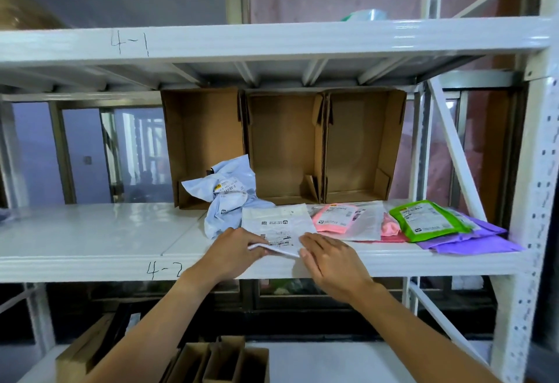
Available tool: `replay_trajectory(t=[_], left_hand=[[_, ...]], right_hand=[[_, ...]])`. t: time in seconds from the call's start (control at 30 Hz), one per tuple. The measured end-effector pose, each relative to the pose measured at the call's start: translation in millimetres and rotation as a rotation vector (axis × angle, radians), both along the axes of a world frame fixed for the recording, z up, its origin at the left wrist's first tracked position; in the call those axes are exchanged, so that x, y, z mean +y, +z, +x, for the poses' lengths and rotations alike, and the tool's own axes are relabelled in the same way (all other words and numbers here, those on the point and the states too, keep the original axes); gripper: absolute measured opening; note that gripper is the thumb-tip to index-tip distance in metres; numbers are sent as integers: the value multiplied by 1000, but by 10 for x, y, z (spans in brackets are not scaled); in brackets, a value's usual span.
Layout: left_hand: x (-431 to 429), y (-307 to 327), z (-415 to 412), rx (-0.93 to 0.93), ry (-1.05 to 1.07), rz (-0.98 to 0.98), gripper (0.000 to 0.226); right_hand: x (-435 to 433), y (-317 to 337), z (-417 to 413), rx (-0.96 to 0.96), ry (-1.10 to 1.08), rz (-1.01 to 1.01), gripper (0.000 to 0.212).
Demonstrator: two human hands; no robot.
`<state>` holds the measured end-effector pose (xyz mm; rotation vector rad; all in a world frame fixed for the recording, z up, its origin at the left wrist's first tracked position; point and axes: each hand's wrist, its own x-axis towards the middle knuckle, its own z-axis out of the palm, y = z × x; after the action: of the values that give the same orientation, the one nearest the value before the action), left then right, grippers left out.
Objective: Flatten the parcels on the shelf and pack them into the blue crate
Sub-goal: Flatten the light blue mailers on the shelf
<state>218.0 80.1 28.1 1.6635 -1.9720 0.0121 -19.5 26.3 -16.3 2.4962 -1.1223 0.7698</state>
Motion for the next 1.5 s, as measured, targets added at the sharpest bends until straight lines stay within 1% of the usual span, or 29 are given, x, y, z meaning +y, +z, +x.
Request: replay_trajectory(t=[0.03, 0.07, 0.1, 0.17, 0.23, 0.3, 0.33, 0.37, 0.4, 0.43, 0.5, 0.53, 0.6, 0.67, 0.73, 0.77, 0.83, 0.9, 1.0, 1.07, 1.13, 1.23, 1.33, 1.37, 1.4, 1.47, 1.5], left_hand=[[-3, 18, -17, 2, 18, -4, 15], [-10, 36, -31, 3, 37, -23, 16], [-6, 59, -52, 7, 66, -52, 25], [-18, 128, -109, 33, 112, -162, 42], [-3, 235, -211, 77, 151, -273, 48], [36, 358, -363, 182, 190, -315, 47], [52, 421, -442, 235, 177, -323, 40], [76, 490, -522, 306, 137, -324, 28], [101, 557, -607, 398, 78, -322, 14], [134, 618, -690, 504, 19, -280, 9], [192, 725, -845, 720, -79, -164, 22], [220, 766, -911, 817, -114, -114, 25], [274, 839, -1014, 931, -151, -53, 29], [322, 909, -1079, 1015, -182, -20, 36], [356, 969, -1122, 1093, -252, 14, 32], [359, 996, -1138, 1103, -282, 13, 32], [358, 1027, -1148, 1076, -287, -11, 37], [291, 1003, -1097, 1034, -247, -56, 38], [138, 863, -928, 950, -120, -137, 34], [33, 741, -777, 927, -47, -173, 29], [-74, 609, -617, 903, 36, -199, 24], [-195, 461, -393, 748, 203, -264, 24], [-296, 338, -218, 669, 233, -324, 36], [-322, 293, -183, 603, 255, -373, 42], [-361, 255, -138, 492, 277, -451, 47], [-391, 193, -109, 272, 273, -623, 49], [-374, 188, -130, 218, 251, -683, 49]], right_hand=[[18, 4, -2, -27, 0, 30, 63], [37, 7, 1, -66, -11, 36, 60], [58, 5, 7, -133, -29, 14, 57], [98, 12, 18, -315, -65, -117, 56], [161, 26, 48, -458, -38, -265, 56], [234, 77, 89, -494, 15, -352, 53], [278, 113, 115, -468, 31, -323, 54], [335, 157, 140, -428, 31, -251, 58], [389, 198, 157, -380, 29, -118, 64], [422, 224, 171, -341, 36, 52, 73], [487, 280, 196, -342, 67, 371, 86], [504, 289, 206, -371, 91, 451, 86], [525, 291, 207, -459, 119, 508, 77], [481, 291, 204, -545, 103, 526, 66], [421, 305, 196, -623, 81, 562, 53], [388, 319, 187, -674, 77, 570, 48], [364, 361, 161, -794, 92, 599, 39], [367, 416, 127, -872, 124, 630, 33], [348, 450, 72, -895, 133, 600, 32], [320, 447, 50, -917, 129, 561, 33], [298, 448, 41, -961, 153, 567, 32], [256, 470, 47, -1030, 205, 637, 27], [190, 514, 78, -1082, 239, 757, 22], [164, 528, 87, -1077, 239, 786, 22], [118, 543, 111, -1065, 229, 803, 24], [42, 565, 155, -1031, 194, 826, 21], [10, 561, 175, -1011, 179, 846, 20]])
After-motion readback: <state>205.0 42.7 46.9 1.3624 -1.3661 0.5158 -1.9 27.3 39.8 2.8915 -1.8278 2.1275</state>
